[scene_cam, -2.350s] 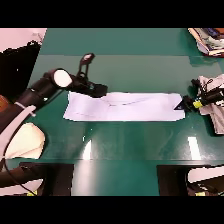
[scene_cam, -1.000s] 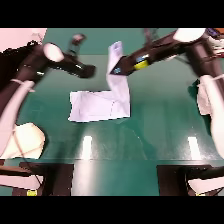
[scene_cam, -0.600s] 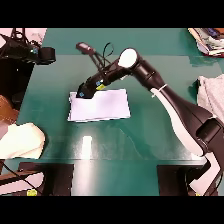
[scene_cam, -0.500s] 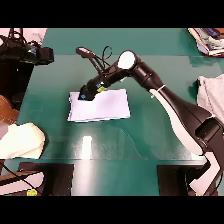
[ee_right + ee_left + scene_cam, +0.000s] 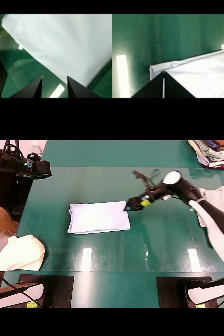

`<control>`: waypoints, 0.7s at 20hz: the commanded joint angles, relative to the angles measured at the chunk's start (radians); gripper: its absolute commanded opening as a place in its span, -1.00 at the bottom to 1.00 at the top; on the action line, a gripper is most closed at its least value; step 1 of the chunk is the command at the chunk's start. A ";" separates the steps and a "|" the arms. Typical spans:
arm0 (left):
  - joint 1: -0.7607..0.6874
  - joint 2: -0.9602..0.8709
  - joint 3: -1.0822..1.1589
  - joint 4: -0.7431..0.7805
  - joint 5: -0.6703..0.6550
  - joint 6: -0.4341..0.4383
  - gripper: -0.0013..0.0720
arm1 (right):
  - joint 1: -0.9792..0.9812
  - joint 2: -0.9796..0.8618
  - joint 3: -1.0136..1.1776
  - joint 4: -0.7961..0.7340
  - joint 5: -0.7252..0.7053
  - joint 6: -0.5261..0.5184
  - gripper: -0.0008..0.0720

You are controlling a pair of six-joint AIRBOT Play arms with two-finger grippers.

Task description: Fold the shirts.

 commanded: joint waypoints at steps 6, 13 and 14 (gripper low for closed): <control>0.001 0.000 -0.005 -0.013 0.030 0.000 -0.90 | -0.126 -0.058 -0.217 0.185 -0.089 0.008 0.66; 0.001 0.000 -0.005 -0.013 0.030 0.000 -0.90 | 0.095 -0.265 0.047 0.192 -0.125 0.009 0.23; 0.000 0.000 -0.005 -0.013 0.029 -0.001 -0.90 | 0.118 -0.288 0.090 0.192 -0.130 0.009 -0.01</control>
